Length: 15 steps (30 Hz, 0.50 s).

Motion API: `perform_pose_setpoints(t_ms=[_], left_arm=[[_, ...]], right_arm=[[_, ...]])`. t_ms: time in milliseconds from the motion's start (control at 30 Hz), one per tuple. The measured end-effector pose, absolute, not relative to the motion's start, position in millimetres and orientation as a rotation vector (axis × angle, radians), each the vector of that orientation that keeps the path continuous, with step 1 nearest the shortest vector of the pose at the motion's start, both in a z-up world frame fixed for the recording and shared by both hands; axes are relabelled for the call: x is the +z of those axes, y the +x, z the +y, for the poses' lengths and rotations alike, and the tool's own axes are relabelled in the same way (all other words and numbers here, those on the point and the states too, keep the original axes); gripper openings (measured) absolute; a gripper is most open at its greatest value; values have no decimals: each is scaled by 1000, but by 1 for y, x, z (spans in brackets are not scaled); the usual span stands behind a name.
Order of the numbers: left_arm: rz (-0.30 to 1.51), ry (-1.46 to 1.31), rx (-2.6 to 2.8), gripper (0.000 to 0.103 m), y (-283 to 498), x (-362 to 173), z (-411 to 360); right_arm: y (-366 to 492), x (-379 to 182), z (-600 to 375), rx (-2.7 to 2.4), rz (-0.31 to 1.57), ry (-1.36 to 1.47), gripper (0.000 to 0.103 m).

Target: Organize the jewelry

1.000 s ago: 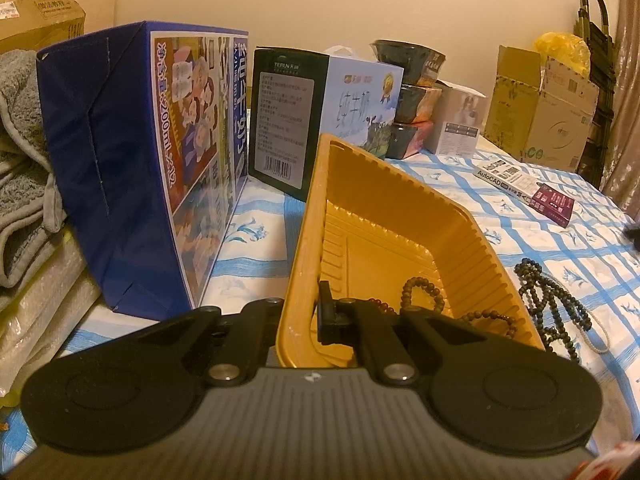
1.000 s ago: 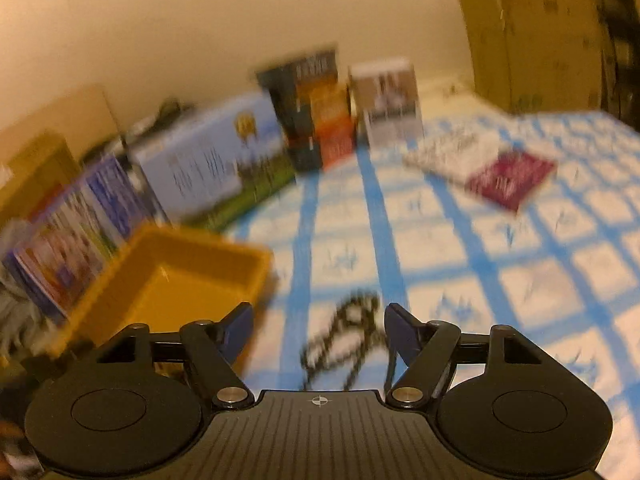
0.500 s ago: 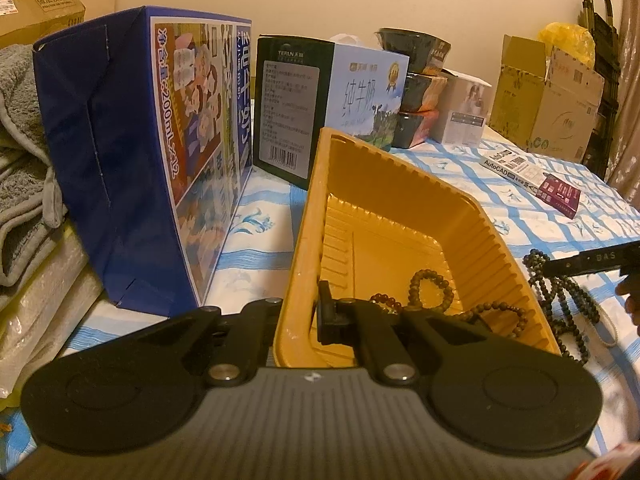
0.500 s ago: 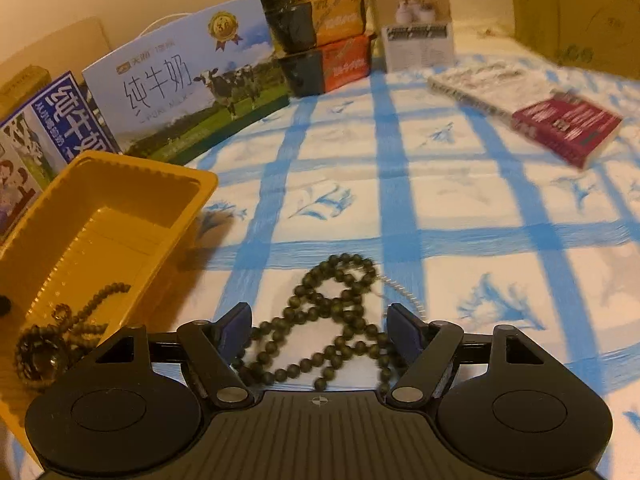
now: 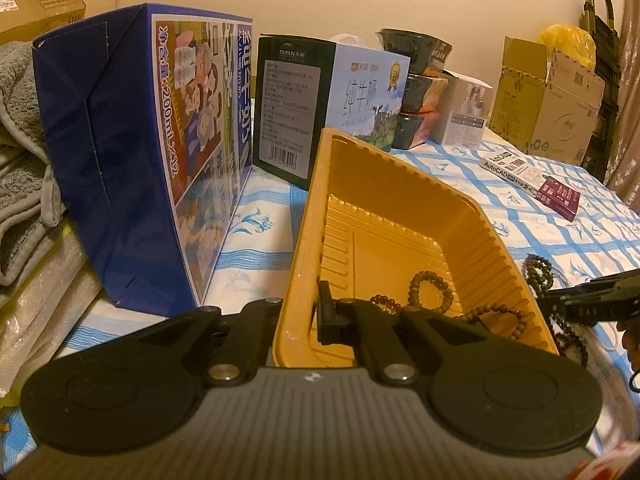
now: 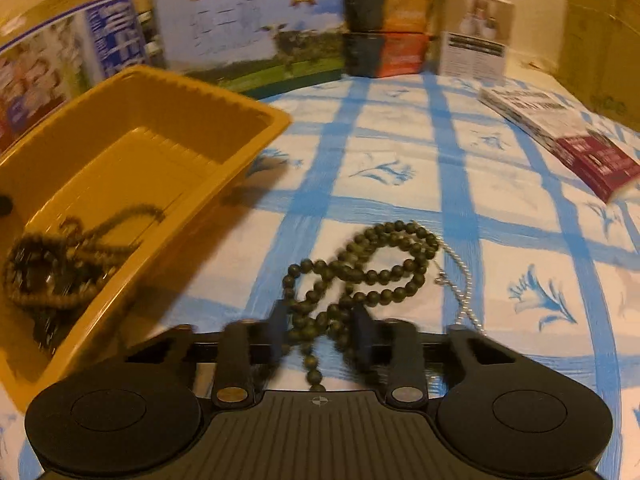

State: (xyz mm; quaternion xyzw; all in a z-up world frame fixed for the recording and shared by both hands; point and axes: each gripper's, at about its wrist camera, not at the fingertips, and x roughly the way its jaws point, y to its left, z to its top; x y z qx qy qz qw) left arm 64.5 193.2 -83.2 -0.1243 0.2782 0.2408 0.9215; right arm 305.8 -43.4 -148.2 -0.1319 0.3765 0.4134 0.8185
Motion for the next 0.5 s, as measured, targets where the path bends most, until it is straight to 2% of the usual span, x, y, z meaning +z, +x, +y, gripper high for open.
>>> perform_pose_setpoints(t_ms=[100,367,400,500], left_arm=[[572,-256,494,5,65,-83,193],[571,-253,496,5,64,-83,193],[570,-251,495,5,64,-83,193],[568,-251,495,5,64,-82,192]], right_arm=[[309,-147,-41,852,811,-278,15],[305,-137,-42,822,790,-259,15],[304,-133,-43,822,783,-249,6],[303,-116,-53,826,761,-185,7]])
